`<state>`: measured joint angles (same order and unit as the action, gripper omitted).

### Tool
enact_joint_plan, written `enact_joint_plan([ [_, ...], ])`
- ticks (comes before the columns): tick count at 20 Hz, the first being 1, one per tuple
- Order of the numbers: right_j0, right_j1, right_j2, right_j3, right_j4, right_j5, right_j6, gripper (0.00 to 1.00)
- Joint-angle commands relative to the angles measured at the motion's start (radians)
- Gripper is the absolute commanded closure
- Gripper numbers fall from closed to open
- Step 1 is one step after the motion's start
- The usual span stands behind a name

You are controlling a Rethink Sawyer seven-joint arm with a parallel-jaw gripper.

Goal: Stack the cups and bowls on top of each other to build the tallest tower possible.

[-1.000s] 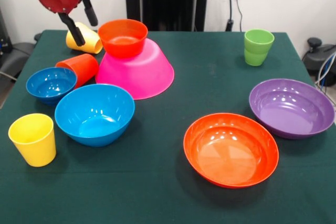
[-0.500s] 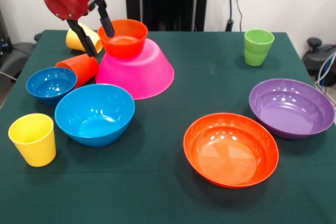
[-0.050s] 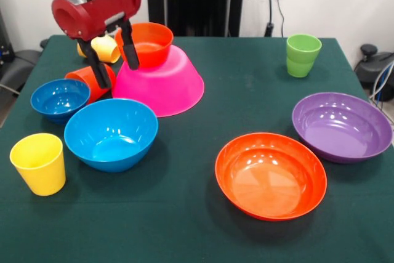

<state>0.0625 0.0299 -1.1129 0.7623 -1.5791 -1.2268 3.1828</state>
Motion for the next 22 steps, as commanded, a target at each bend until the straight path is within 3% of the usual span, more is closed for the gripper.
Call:
enact_joint_plan([
  [1, 0.03, 0.054, 0.087, 0.026, 0.092, 0.203, 0.171, 0.0],
  [5, 0.047, 0.065, 0.094, 0.053, 0.117, 0.251, 0.144, 0.0],
  [11, 0.076, 0.133, 0.071, 0.073, 0.033, 0.132, 0.177, 0.0],
  [18, 0.098, 0.179, 0.055, 0.091, -0.001, 0.087, 0.195, 0.0],
  [22, 0.105, 0.198, 0.047, 0.103, 0.006, 0.112, 0.196, 0.0],
])
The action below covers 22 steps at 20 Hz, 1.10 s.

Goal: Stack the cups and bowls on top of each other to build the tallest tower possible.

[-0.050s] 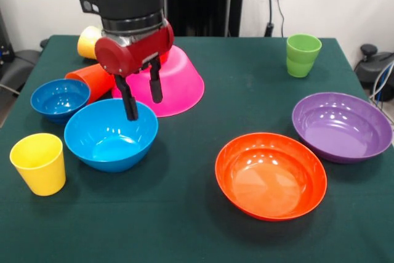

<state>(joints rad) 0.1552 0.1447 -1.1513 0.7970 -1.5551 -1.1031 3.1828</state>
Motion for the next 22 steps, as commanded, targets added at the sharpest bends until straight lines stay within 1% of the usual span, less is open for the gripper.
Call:
enact_joint_plan([
  [1, 0.014, 0.087, 0.084, 0.07, -0.015, -0.006, 0.194, 0.0],
  [7, 0.015, 0.1, 0.08, 0.082, 0.004, 0.022, 0.164, 0.0],
  [11, 0.017, 0.116, 0.073, 0.087, 0.001, 0.026, 0.158, 0.0],
  [17, 0.021, 0.139, 0.09, 0.099, -0.008, -0.054, 0.228, 0.0],
  [20, 0.018, 0.163, 0.091, 0.094, -0.025, -0.12, 0.33, 0.0],
  [22, 0.017, 0.171, 0.093, 0.094, -0.021, -0.13, 0.362, 0.0],
])
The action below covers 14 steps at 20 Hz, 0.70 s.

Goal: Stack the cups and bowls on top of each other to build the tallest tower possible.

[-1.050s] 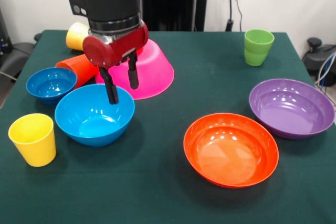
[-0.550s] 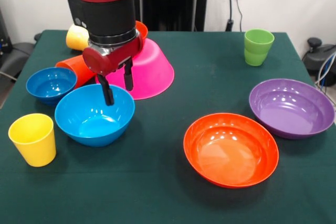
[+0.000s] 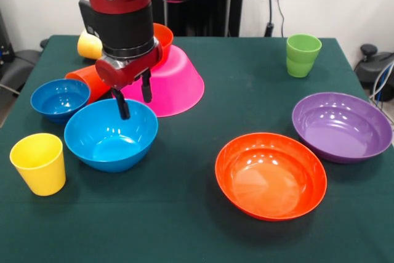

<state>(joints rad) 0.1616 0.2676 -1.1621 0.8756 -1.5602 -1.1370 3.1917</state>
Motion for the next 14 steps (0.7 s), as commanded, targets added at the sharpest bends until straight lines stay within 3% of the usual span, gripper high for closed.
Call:
enact_joint_plan([
  [1, 0.01, 0.049, 0.105, 0.016, -0.011, -0.096, 0.355, 0.0],
  [14, -0.007, 0.07, 0.131, 0.032, 0.02, -0.127, 0.29, 0.0],
])
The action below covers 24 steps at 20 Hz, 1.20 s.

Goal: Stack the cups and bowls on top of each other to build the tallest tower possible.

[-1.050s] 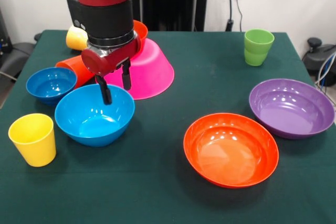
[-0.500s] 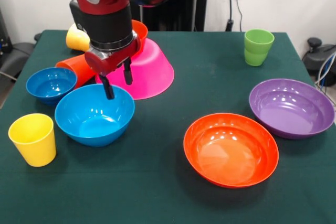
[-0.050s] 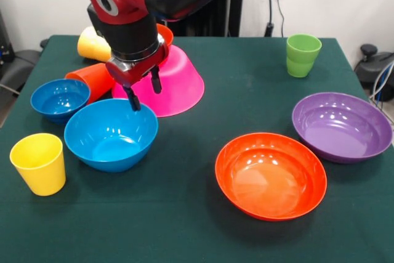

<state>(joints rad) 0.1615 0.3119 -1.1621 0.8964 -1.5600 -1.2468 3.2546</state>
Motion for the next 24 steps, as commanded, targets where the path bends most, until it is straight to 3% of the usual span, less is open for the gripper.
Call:
enact_joint_plan([
  [1, -0.008, 0.026, 0.132, 0.011, 0.024, -0.013, 0.222, 0.0],
  [12, -0.01, 0.046, 0.139, 0.025, 0.056, 0.099, 0.107, 0.0],
  [24, -0.022, 0.049, 0.166, 0.031, 0.099, 0.115, 0.045, 0.0],
])
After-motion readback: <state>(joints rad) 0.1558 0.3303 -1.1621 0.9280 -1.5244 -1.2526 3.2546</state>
